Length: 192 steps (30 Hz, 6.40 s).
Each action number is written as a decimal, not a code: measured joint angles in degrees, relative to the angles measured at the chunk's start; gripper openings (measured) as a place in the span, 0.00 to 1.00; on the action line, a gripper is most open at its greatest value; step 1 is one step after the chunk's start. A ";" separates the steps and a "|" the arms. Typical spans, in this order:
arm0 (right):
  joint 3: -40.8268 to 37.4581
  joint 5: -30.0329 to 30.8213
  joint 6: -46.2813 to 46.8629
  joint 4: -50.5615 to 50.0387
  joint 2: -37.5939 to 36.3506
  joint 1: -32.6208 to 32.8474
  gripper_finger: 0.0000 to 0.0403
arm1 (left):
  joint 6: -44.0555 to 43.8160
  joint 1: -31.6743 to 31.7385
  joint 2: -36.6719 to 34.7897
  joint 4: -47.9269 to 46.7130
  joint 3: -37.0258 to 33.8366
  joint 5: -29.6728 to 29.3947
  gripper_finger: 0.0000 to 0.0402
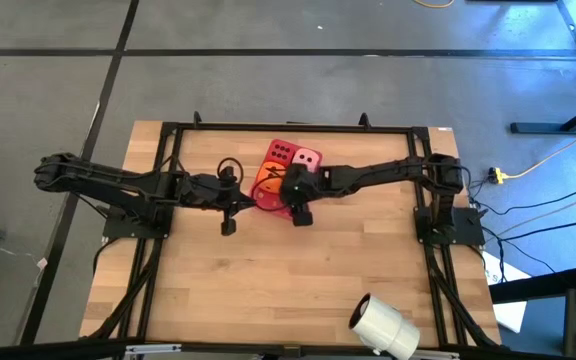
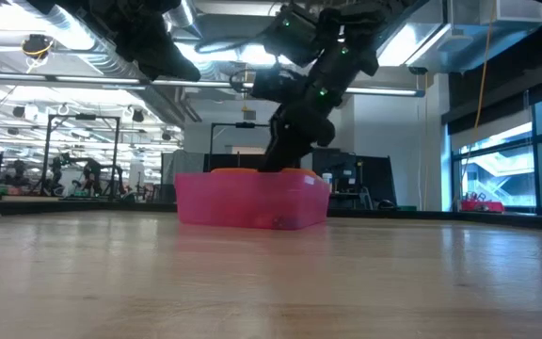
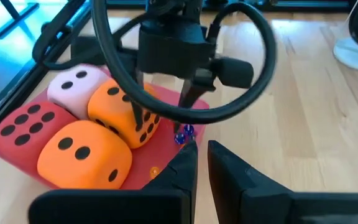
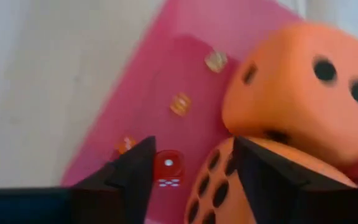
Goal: Pick & Place Dice
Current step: Put the small red dice into the red bin, then return to Home Position
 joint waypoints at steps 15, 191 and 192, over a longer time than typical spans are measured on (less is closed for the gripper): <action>1.39 16.39 -6.97 -4.02 -0.09 4.59 0.68 | -1.46 0.02 0.02 -2.01 0.00 -0.02 0.08; -53.05 -8.36 11.18 25.95 -68.13 14.57 0.52 | 10.08 -7.28 -55.69 12.86 -35.80 3.34 0.08; -53.05 -8.36 11.17 25.95 -68.13 14.57 0.54 | 10.20 -7.28 -55.69 12.85 -35.80 3.34 0.08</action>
